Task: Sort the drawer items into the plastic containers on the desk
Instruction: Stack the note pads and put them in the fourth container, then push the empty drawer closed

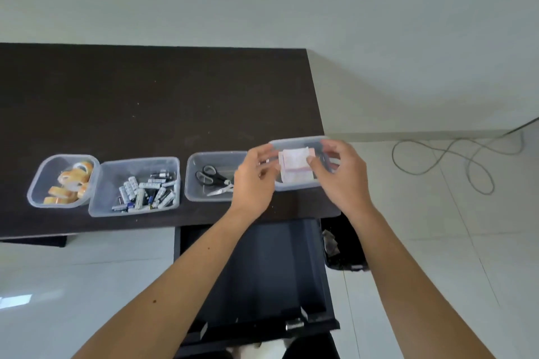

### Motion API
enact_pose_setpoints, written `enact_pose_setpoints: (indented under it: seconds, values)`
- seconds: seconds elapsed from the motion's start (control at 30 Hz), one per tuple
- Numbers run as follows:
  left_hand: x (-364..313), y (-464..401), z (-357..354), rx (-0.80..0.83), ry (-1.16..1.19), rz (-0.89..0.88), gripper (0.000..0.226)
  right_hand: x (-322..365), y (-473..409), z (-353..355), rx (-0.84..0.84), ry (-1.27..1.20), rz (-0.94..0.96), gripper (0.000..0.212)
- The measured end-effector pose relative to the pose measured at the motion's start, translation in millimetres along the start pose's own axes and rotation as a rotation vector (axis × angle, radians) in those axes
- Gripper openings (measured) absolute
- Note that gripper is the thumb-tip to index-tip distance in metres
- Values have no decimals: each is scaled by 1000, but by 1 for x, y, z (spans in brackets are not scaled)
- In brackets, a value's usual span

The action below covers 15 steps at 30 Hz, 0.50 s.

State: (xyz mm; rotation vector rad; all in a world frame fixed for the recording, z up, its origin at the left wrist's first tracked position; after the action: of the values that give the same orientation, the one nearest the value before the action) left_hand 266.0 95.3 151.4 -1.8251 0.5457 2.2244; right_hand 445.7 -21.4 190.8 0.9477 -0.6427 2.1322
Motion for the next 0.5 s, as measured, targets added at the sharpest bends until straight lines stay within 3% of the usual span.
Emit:
enact_pose_setpoints:
  seconds: [0.23, 0.5]
  values:
    - [45, 75, 59, 4, 20, 23, 20, 2, 99, 9, 29, -51, 54, 39]
    - [128, 173, 94, 70, -188, 94, 21, -49, 207, -26, 302, 16, 77, 42]
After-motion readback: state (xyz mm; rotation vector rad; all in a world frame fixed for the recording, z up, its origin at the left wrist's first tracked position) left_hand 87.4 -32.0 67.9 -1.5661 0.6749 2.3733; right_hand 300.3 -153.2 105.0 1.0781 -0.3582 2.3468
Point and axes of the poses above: each hand's wrist, its own y-axis away from the middle knuckle, its own z-axis out of the back of the hand, x = y × z, the point moved 8 cm from there along -y, towards the middle knuckle, and after that the axes turned 6 degrees about -x, right-handed, at the moved point
